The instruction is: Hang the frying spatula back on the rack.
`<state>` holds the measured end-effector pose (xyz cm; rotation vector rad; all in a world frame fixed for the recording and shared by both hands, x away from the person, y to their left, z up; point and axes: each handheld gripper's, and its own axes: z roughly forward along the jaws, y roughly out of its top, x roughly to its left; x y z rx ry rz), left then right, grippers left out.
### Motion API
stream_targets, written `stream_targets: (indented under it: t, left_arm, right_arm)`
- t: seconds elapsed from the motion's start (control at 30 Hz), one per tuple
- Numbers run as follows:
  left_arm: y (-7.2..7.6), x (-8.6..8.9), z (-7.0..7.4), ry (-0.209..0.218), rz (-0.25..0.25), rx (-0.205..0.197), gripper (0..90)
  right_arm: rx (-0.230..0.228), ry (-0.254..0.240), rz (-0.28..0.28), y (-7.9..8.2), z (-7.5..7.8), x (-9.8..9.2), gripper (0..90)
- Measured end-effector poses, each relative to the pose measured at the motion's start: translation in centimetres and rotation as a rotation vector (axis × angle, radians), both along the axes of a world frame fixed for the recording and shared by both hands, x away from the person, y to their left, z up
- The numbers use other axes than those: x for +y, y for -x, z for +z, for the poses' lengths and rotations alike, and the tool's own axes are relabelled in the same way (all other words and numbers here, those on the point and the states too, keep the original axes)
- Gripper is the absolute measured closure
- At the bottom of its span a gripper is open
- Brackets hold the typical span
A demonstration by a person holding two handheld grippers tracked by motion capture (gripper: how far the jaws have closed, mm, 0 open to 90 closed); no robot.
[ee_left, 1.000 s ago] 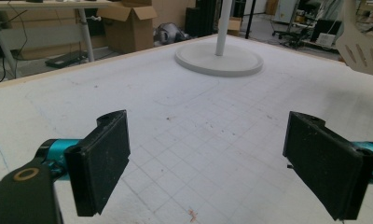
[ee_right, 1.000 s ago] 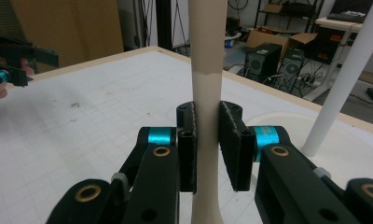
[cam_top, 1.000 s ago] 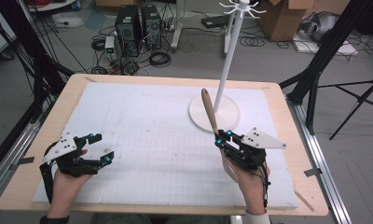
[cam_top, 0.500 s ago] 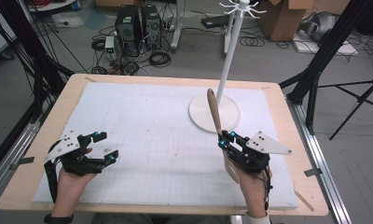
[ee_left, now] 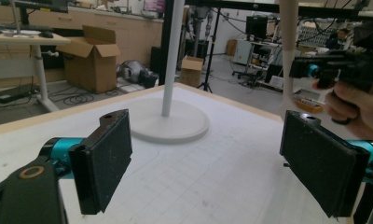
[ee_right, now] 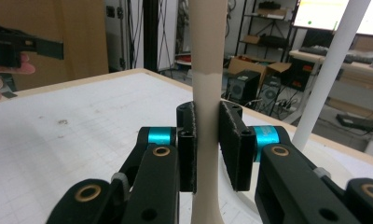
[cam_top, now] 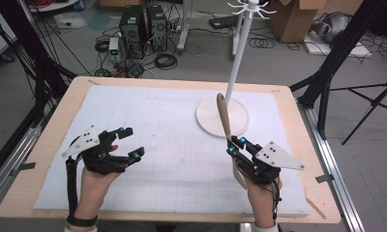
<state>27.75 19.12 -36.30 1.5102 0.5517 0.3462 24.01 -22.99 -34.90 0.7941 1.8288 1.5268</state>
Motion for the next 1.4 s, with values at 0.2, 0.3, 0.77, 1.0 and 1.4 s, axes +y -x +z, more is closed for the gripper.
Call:
stream_targets:
  t: [0.2,0.3,0.77,1.0,1.4]
  left_arm:
    - [-0.4,-3.9,2.4,0.036,-0.053,-0.034,19.4]
    - [-0.5,-5.2,3.1,0.049,-0.066,-0.039,20.7]
    - [-0.7,-13.3,4.6,0.101,-0.049,-0.042,28.1]
    - [-0.8,-16.6,5.0,0.071,-0.066,-0.059,29.2]
    - [-1.2,-19.0,5.1,0.065,-0.051,-0.062,44.9]
  right_arm:
    - [-0.031,-0.004,-0.015,0.4,0.0,0.2,77.3]
    - [-0.038,-0.005,-0.019,0.5,0.0,0.4,77.3]
    - [-0.074,0.004,-0.042,0.8,-0.3,1.2,77.2]
    - [-0.088,0.011,-0.046,0.9,-0.4,1.6,77.2]
    - [-0.104,0.016,-0.065,1.1,-0.6,1.9,77.2]
